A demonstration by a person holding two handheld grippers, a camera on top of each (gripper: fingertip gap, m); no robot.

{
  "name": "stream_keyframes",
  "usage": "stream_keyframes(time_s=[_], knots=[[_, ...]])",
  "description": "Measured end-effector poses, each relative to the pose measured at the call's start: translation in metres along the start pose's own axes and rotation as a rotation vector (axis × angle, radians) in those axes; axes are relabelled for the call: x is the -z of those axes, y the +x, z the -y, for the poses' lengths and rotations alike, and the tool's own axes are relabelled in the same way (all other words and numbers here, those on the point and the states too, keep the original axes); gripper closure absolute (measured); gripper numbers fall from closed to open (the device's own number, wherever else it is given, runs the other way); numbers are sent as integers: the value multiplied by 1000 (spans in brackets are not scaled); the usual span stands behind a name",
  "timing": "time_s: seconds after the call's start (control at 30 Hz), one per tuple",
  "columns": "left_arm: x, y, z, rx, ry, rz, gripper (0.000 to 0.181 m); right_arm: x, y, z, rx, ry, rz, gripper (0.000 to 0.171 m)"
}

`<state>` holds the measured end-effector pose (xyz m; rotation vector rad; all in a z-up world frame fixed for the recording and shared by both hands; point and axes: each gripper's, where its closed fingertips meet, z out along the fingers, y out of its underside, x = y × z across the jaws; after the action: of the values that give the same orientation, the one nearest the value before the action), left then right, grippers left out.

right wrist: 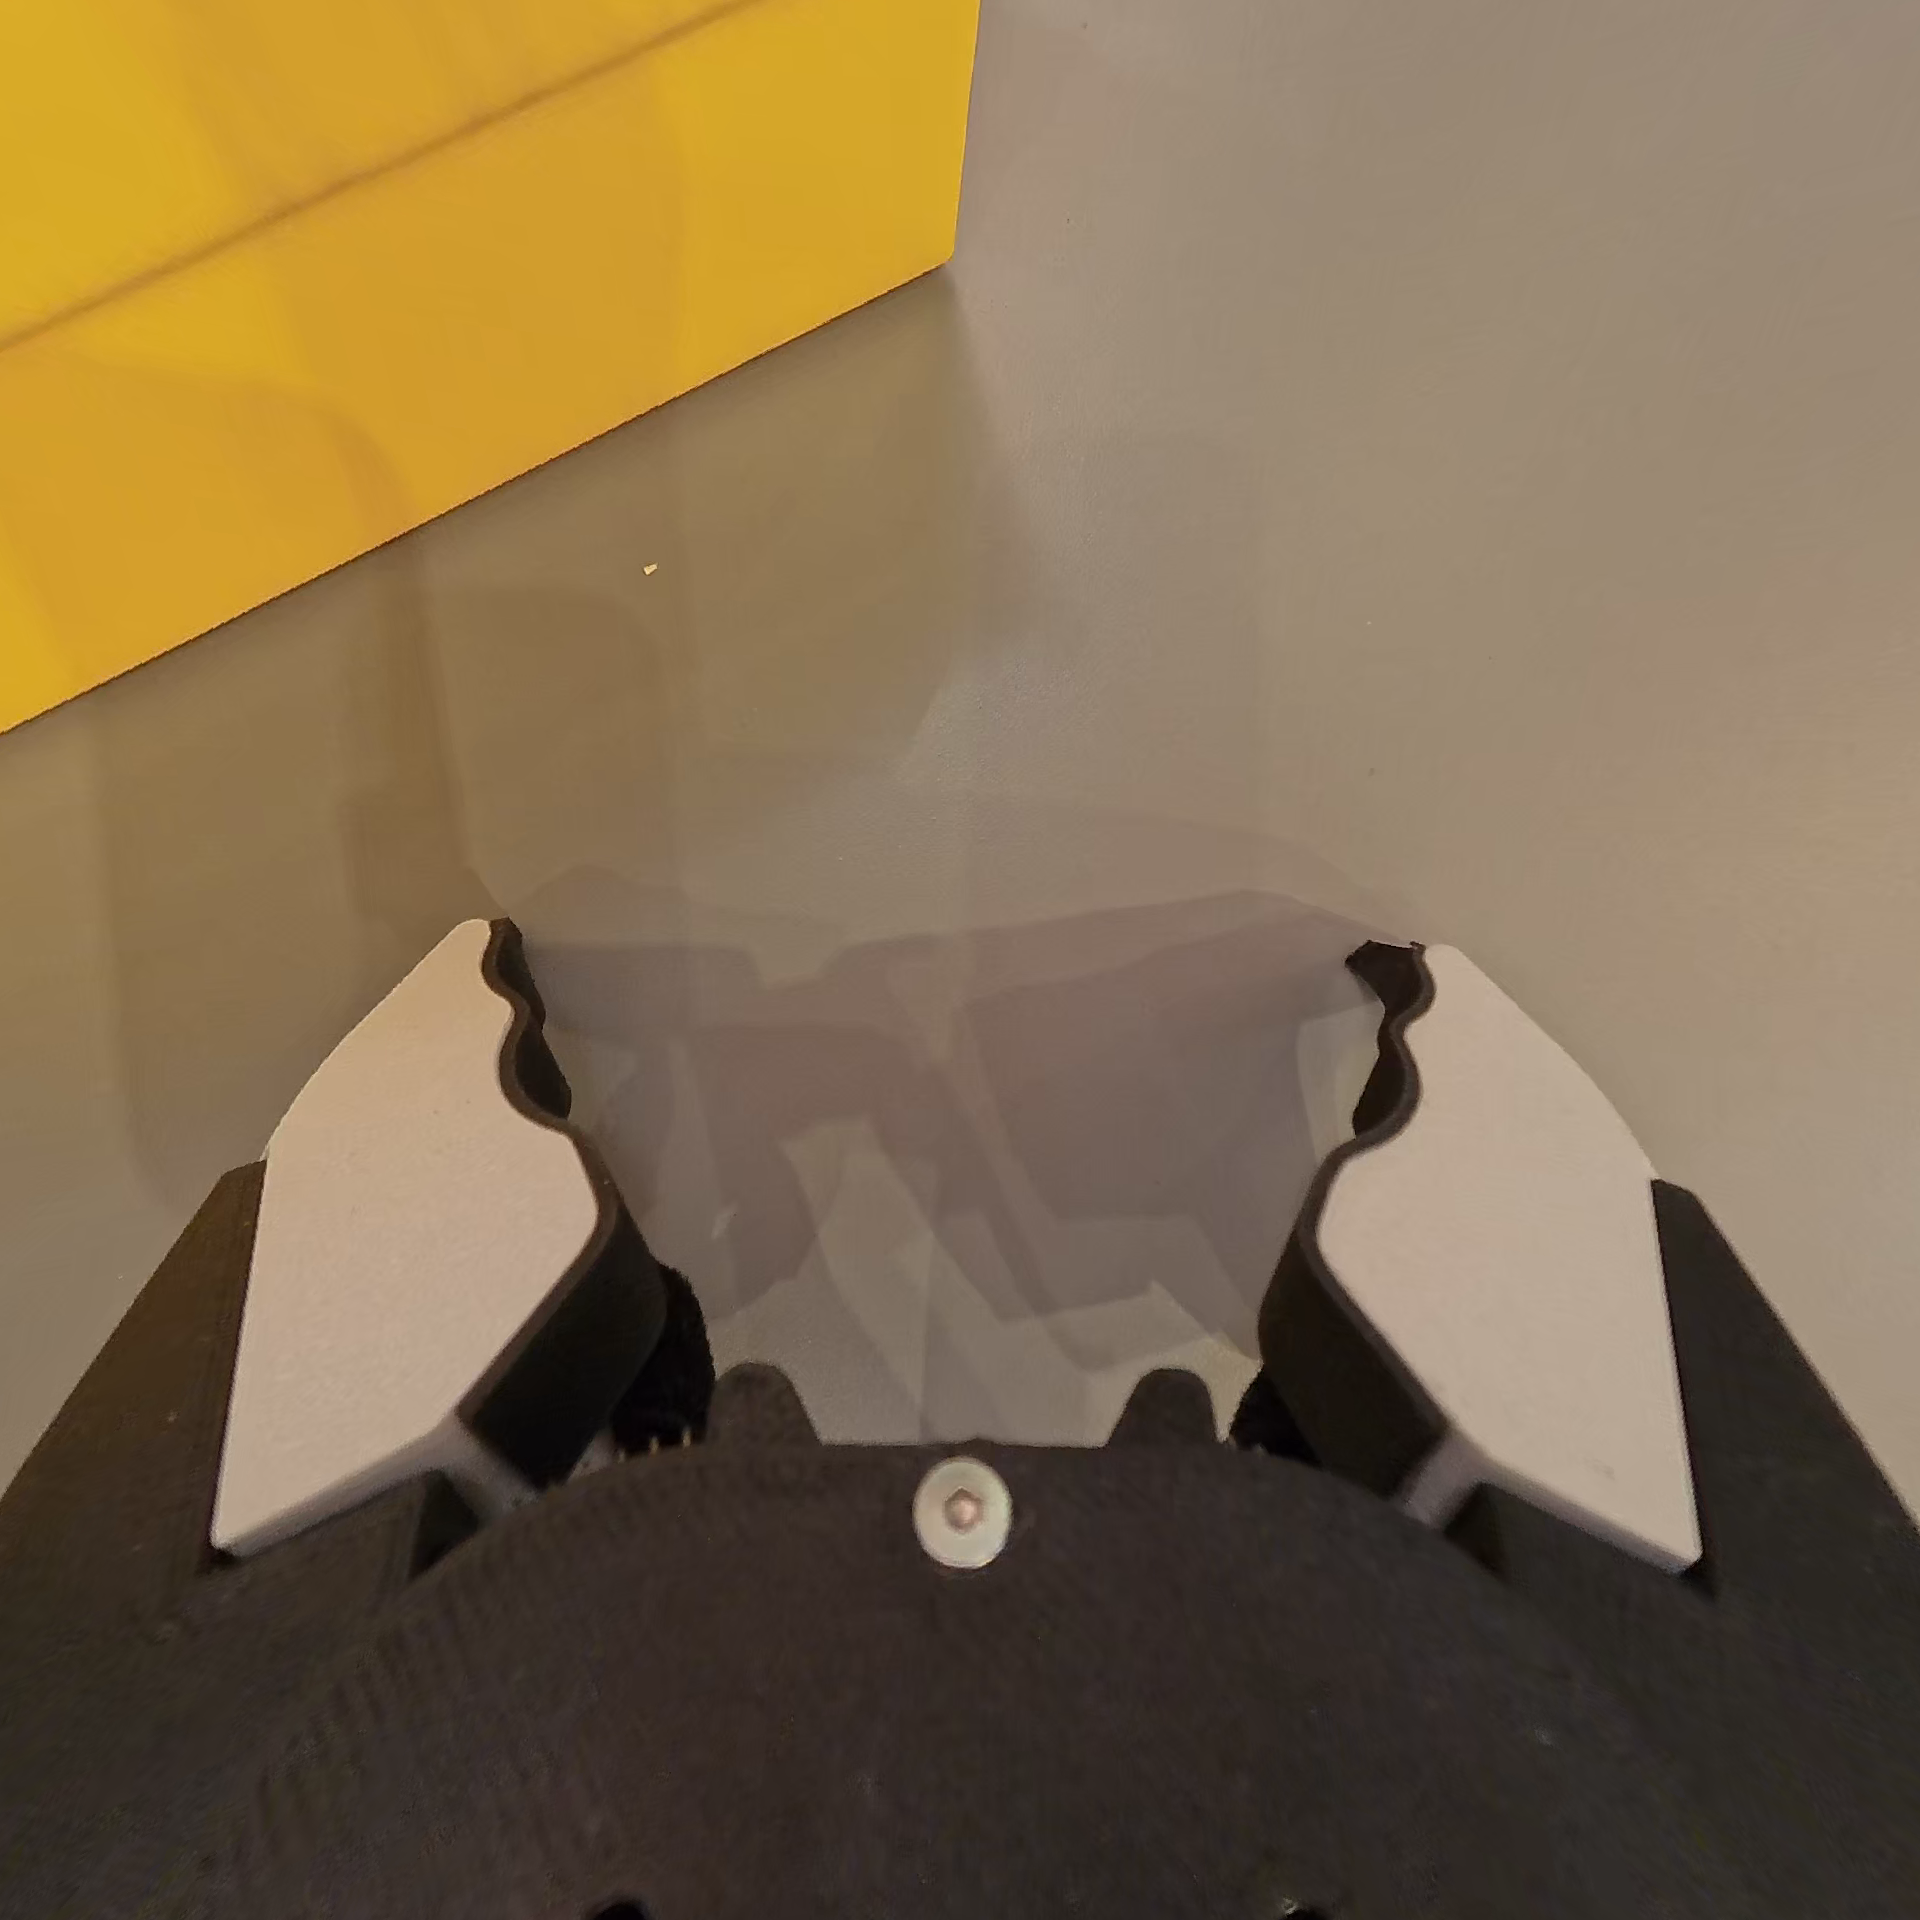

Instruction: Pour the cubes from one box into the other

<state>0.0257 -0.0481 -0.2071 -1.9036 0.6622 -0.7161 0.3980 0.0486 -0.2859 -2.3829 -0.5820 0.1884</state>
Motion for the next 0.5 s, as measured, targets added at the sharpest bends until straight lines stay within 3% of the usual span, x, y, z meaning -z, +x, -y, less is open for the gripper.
stream_keyframes(time_s=[0.5], knots=[[-15, -11, -21, 181, -125, -58, 97, 0, 0, 0, 0, 0, 0, 29]])
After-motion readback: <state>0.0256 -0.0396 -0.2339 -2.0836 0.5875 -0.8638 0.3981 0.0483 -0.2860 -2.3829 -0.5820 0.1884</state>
